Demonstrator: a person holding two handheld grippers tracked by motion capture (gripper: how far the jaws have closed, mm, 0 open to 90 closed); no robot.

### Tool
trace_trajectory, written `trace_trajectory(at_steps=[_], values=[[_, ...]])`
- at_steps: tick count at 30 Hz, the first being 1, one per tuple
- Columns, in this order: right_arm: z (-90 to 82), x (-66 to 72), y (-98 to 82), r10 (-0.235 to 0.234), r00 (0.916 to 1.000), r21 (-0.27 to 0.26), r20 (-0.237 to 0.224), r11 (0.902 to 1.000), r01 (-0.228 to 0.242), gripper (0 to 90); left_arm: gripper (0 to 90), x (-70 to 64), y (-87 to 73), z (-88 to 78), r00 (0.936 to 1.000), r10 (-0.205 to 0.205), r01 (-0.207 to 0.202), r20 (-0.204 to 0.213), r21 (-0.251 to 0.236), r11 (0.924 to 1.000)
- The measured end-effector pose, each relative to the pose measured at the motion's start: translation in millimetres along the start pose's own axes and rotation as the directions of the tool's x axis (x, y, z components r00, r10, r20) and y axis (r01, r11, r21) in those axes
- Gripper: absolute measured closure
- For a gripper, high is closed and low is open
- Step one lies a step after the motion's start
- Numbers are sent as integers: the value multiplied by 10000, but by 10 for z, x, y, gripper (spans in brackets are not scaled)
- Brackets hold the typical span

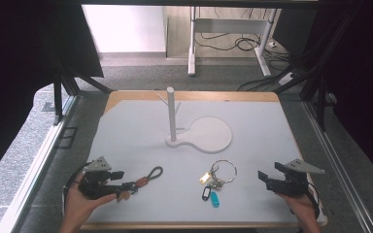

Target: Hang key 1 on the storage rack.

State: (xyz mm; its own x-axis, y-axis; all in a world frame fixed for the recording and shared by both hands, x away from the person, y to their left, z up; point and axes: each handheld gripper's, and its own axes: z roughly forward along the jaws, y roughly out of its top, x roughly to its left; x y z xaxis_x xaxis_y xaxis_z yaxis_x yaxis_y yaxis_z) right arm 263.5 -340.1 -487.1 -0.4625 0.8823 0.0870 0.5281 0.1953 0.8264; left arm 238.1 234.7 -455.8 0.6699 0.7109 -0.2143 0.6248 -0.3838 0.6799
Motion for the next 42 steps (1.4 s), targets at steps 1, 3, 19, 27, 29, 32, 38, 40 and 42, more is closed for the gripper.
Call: trace_trajectory(at_steps=[1,3,19,27,29,32,38,40,42], values=[[2,-3,-3,-6,10000,34,6,10000,6,211,424,4,-2,-1,10000,-22,22,4,2,10000],[1,-5,-7,-33,10000,85,1,10000,33,211,424,9,-6,-2,10000,-32,32,-3,24,10000],[20,-11,-18,51,9984,375,-557,9993,-30,235,423,4,-28,-88,9999,-101,100,-111,-58,9999],[24,-75,-46,548,9958,353,-727,9980,-524,241,410,-27,27,-144,9988,-101,101,-485,1,9999],[0,-62,-28,593,9952,276,-775,9980,-573,243,409,-42,23,-147,9991,-90,89,-418,-18,10000],[-7,-41,-2,545,9957,158,-751,9984,-534,249,409,-47,34,-155,9994,-36,36,-340,-2,10000],[-39,-54,-1,408,9975,43,-570,9992,-406,258,404,-25,143,-214,9995,209,-202,-253,256,9995],[-53,-73,-14,451,9976,-5,-526,9990,-452,260,403,-31,187,-231,9994,295,-292,-164,209,9994],[-55,-79,-28,458,9976,20,-514,9989,-458,260,404,-47,218,-231,9993,357,-355,-72,189,9992]])
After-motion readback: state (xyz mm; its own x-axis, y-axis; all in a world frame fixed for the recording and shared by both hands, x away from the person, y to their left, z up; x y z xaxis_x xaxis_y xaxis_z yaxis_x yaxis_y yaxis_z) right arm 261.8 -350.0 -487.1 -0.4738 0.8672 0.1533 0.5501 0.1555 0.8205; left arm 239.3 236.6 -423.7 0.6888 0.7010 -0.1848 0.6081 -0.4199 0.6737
